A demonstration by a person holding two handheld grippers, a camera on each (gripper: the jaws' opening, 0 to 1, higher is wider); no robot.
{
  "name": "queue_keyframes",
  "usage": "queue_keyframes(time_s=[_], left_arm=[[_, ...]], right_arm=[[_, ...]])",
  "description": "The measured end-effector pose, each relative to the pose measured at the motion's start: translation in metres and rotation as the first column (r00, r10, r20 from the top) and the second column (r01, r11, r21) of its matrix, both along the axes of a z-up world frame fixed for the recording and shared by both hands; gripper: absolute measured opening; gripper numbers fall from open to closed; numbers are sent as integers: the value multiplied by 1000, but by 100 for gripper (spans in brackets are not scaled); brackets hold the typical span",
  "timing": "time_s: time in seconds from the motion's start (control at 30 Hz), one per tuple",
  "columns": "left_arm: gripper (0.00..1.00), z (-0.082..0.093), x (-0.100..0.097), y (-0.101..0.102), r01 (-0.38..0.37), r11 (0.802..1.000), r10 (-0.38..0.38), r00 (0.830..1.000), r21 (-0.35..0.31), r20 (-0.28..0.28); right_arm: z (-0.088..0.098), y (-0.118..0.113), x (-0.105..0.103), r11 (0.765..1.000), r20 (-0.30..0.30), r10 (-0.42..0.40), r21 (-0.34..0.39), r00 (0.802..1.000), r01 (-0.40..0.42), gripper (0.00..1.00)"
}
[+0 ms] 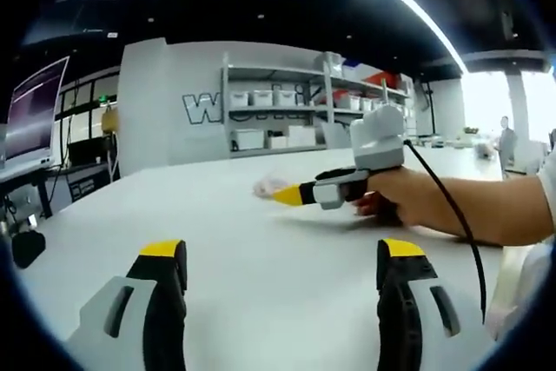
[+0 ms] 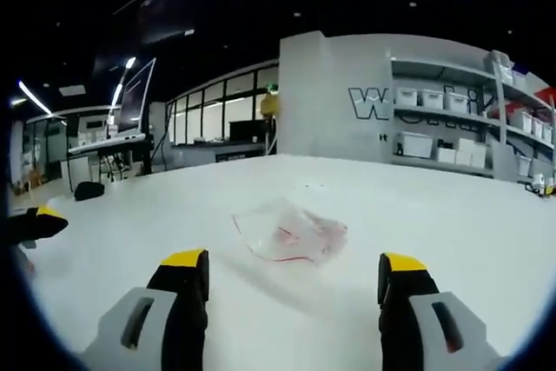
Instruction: Open the resealable bag by pulling the two sides of the seal apart until the entire bag opening is separated and visibly accessible.
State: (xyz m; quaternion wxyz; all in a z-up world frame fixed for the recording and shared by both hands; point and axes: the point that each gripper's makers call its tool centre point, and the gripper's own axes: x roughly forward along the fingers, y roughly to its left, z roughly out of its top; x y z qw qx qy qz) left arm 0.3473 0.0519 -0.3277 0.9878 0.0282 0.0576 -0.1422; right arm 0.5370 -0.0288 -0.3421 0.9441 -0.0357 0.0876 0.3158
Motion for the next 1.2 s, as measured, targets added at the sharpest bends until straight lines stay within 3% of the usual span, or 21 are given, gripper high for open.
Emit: queue_keyframes(time_s=[1.2], left_arm=[[86,-5,-4,1,0,1000,0,1000,-13,-15]], right_arm=[[5,-8,-28,1000,-20,9,30,1000,-8,71]])
